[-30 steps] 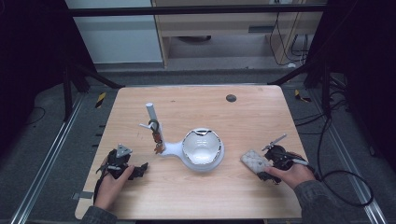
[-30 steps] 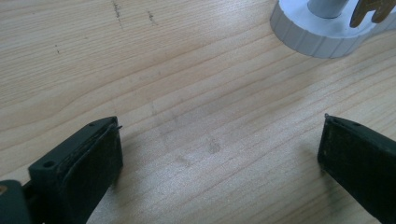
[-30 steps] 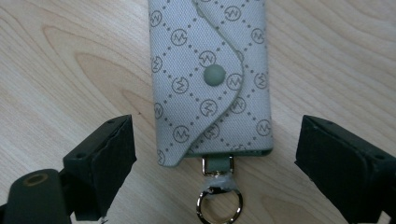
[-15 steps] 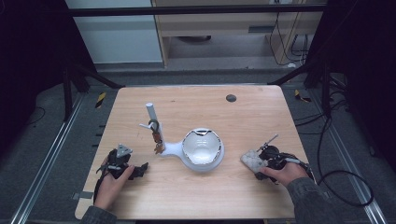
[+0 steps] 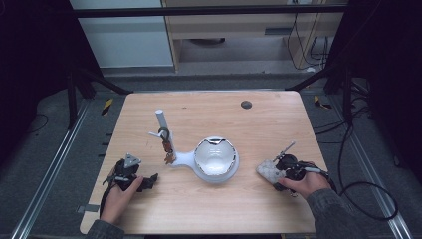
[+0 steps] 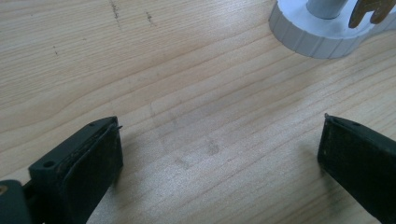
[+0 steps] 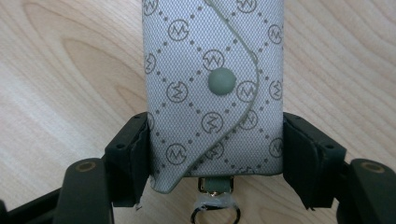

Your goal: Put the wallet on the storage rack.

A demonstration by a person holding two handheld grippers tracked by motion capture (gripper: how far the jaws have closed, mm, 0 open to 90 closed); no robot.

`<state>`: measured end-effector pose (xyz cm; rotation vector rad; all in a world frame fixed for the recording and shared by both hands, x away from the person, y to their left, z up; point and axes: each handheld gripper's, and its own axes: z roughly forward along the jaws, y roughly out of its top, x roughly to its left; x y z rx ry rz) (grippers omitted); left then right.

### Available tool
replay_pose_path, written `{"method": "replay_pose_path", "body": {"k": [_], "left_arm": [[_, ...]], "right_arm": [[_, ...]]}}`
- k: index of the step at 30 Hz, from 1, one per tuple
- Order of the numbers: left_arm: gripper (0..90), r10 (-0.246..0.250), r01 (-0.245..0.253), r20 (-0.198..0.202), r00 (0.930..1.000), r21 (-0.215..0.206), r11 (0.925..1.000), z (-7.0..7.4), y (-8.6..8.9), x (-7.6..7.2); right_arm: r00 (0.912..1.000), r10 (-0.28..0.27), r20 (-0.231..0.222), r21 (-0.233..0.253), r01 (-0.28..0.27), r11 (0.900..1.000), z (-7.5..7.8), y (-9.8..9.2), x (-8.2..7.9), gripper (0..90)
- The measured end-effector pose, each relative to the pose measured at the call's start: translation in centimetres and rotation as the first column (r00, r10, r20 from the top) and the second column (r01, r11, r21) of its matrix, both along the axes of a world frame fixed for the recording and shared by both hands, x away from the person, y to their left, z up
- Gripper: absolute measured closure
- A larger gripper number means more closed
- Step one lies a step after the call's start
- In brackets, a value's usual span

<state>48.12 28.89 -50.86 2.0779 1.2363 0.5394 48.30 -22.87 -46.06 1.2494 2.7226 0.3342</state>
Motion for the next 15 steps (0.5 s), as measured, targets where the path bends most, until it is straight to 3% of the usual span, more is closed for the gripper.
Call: {"method": "replay_pose_path", "body": {"k": [6,15], "left_arm": [[0.0,-0.001,0.001,0.0,1.0,0.0,1.0,0.0,0.0,0.0],[0.0,-0.001,0.001,0.001,1.0,0.0,1.0,0.0,0.0,0.0]], "right_arm": [[0.9986,0.043,0.031,-0.007,-0.042,0.999,1.8,0.5,-0.6,31.4],[0.9898,0.118,0.08,-0.036,-0.116,0.993,4.5,1.7,-1.5,31.4]]}}
